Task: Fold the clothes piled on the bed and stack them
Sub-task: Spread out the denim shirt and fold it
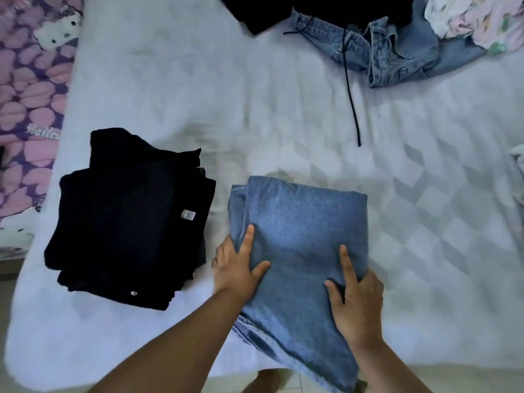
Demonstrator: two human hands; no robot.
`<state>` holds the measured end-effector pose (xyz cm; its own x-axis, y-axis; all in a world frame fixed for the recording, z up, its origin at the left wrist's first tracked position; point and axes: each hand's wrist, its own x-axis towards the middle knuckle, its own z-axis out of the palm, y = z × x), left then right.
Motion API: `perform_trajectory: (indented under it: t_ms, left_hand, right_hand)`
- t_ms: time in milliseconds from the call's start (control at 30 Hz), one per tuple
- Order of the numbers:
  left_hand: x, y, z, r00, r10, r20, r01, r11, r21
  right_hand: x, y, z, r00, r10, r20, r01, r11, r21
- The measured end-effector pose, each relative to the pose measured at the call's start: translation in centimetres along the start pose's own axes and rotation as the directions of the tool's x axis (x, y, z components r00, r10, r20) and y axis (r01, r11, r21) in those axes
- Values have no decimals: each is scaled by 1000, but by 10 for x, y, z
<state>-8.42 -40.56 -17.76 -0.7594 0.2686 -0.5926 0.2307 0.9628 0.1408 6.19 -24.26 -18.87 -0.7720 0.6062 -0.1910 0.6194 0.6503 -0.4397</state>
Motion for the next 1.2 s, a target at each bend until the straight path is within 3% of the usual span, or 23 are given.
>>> perform_trajectory:
  t_ms: [167, 233, 333, 467, 633, 767, 967, 1200]
  left_hand:
    - [1, -8, -21, 983, 27, 180, 40, 931, -362]
    - [0, -10, -36, 968, 70, 241, 66, 856, -512]
    - [-13, -4, -56, 948, 110, 300, 110, 770, -628]
    - [-53, 4, -72, 986, 120, 114, -58, 895, -443]
    - [-92, -5, -94, 981, 177, -84, -196, 903, -383]
    - [-109, -34, -138, 948, 144, -283, -243, 902, -356]
    - [-103, -112, -208, 883, 69, -464, -232, 924, -304]
    - [-81, -192, -257, 856, 10, -517, -120, 976, -181]
  right_hand:
    - [6, -3, -25, 963, 104, 248, -125, 990, 69]
    - [9, -4, -37, 930, 109, 351, -185, 964, 190]
    - [11, -3, -54, 915, 80, 396, -186, 954, 236]
    - [5, -12, -89, 942, 60, 329, -129, 973, 193]
    - [-5, -42, -127, 975, -42, 218, -17, 965, 263]
    - [-6, -101, -141, 988, -146, 48, 124, 941, 314]
    - [3, -213, -136, 948, -313, -66, 314, 875, 369]
    - [8, -302, -99, 940, -339, 26, 296, 853, 430]
